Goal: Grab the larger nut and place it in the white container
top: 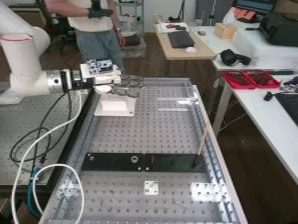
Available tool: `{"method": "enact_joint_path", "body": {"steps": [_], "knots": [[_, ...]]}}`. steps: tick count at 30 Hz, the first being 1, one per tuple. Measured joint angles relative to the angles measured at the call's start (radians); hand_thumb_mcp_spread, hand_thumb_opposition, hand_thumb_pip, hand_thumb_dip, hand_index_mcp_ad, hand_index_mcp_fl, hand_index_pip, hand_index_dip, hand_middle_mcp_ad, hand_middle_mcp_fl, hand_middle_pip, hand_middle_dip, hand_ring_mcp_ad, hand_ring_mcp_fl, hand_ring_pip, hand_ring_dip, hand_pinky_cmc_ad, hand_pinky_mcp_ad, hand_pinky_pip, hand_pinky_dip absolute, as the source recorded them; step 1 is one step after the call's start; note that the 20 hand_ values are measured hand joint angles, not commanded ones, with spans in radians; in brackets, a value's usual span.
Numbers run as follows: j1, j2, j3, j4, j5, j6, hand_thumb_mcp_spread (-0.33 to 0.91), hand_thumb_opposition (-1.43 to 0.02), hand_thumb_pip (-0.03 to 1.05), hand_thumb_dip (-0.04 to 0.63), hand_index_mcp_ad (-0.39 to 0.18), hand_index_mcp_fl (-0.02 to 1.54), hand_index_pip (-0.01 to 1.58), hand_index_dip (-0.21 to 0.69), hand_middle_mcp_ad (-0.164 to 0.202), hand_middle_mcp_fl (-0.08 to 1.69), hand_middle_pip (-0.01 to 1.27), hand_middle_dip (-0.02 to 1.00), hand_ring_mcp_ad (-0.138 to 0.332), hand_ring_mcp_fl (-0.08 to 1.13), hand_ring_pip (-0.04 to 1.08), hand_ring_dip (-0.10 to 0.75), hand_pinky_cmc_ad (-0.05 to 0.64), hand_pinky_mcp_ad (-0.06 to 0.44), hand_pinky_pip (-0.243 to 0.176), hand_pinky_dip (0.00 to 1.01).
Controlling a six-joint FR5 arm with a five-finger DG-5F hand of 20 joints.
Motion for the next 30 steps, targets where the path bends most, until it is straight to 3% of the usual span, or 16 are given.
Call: {"method": "enact_joint_path", "body": {"steps": [11, 19, 25, 30], "knots": [[-0.013, 0.026, -0.023, 0.018, 0.020, 0.010, 0.39, -0.95, 0.88, 0.316, -0.244, 0.02, 1.45, 0.131, 0.061, 0.00, 0.13, 0.24, 0.101, 0.00, 0.08, 0.134, 0.321, 0.264, -0.061, 0.26], [-0.109, 0.103, -0.002, 0.021, 0.037, -0.006, 0.36, -0.93, 0.80, 0.316, -0.244, 0.02, 1.42, 0.108, 0.061, 0.01, 0.13, 0.24, 0.101, 0.00, 0.08, 0.134, 0.323, 0.262, -0.061, 0.29], [-0.207, 0.141, 0.084, -0.049, 0.049, -0.043, 0.29, -0.85, 0.74, 0.279, -0.230, 0.02, 1.23, 0.056, 0.063, 0.01, 0.13, 0.24, 0.105, 0.00, 0.08, 0.131, 0.323, 0.265, -0.075, 0.40], [-0.251, 0.138, 0.153, -0.077, 0.085, -0.092, 0.20, -0.80, 0.68, 0.222, -0.190, 0.02, 0.89, 0.016, 0.059, 0.01, 0.13, 0.24, 0.112, 0.00, 0.08, 0.134, 0.328, 0.281, -0.073, 0.48]]}}
